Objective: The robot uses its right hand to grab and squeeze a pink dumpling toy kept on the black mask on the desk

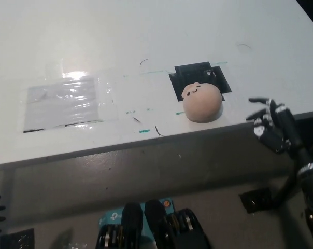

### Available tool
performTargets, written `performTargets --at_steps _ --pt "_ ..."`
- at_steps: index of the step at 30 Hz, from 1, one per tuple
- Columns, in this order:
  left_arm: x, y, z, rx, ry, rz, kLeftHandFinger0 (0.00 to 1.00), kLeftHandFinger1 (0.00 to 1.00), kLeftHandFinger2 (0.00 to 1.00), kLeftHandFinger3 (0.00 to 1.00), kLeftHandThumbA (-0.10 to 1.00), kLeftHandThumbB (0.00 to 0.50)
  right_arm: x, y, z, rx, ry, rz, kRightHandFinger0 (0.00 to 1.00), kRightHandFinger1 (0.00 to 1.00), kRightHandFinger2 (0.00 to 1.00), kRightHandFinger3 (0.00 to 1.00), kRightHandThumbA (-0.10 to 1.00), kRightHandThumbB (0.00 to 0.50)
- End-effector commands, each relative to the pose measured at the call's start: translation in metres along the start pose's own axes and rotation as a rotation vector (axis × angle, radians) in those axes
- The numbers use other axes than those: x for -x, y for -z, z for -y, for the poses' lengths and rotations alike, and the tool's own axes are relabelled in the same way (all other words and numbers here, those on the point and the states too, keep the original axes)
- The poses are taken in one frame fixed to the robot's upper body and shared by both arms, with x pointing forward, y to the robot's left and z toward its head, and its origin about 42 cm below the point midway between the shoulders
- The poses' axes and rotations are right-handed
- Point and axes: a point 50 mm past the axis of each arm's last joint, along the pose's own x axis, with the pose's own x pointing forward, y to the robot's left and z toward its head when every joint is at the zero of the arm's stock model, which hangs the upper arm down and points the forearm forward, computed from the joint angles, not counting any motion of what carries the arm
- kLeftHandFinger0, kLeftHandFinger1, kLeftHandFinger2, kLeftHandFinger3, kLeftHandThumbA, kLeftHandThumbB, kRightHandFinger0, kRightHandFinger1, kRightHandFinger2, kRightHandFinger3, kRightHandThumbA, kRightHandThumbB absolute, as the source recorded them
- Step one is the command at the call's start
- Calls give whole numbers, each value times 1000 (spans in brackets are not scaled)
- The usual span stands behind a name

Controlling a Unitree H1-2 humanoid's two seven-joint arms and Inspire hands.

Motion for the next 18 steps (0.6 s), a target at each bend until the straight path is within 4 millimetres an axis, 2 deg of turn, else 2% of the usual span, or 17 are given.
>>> performTargets --at_steps 1,2,3,4,6,7,8,9,10,11,12,14,15,17,18 --pt "2 -16 -7 -5 5 28 467 606 704 799 1000 189 -21 -43 18 39 23 124 290 314 496 779 -42 123" --pt "1 -16 -8 -5 2 31 475 599 694 787 1000 196 -29 -58 17 44 23 162 315 343 507 777 -81 130" --pt "1 -16 -8 -5 2 30 476 598 694 786 1000 196 -29 -59 17 44 23 161 316 344 508 777 -84 130" --pt "1 -17 -8 1 3 28 496 613 694 782 1000 205 -35 -65 14 53 7 169 404 429 554 796 -69 134" --pt "1 -18 -9 -16 1 36 485 612 703 779 1000 187 -41 -73 11 97 -24 152 489 504 618 849 30 162" --pt "1 -17 -10 -14 3 40 478 605 698 775 1000 189 -43 -76 10 99 -37 135 571 606 714 904 78 182" --pt "1 -16 -10 -14 4 42 476 605 697 775 1000 188 -44 -77 10 100 -44 127 579 614 721 908 82 183" --pt "1 -17 -10 -18 -1 34 460 602 697 780 1000 195 -52 -84 8 77 -131 64 791 902 1000 1000 226 204" --pt "1 -17 -10 -19 0 34 461 601 700 791 1000 203 -56 -89 8 83 -176 47 957 1000 1000 1000 318 226" --pt "2 -18 -10 -17 5 31 487 616 718 807 1000 200 -62 -94 7 88 -210 79 1000 1000 1000 1000 326 249" --pt "3 -18 -9 -20 1 28 484 614 716 805 1000 206 -64 -98 6 127 -213 77 1000 1000 1000 1000 398 285" --pt "2 -18 -9 -38 -2 28 471 607 710 814 1000 202 -66 -103 6 150 -219 74 1000 1000 1000 1000 429 314" --pt "2 -17 -10 -33 0 30 468 603 705 810 1000 208 -69 -105 4 147 -221 73 1000 1000 1000 1000 464 355" --pt "3 -16 -10 -24 0 32 476 605 707 802 1000 199 -75 -110 0 158 -242 62 1000 1000 1000 1000 517 395" --pt "3 -16 -9 -26 -2 33 478 606 706 800 1000 204 -80 -111 -3 201 -252 58 1000 1000 1000 1000 581 425"
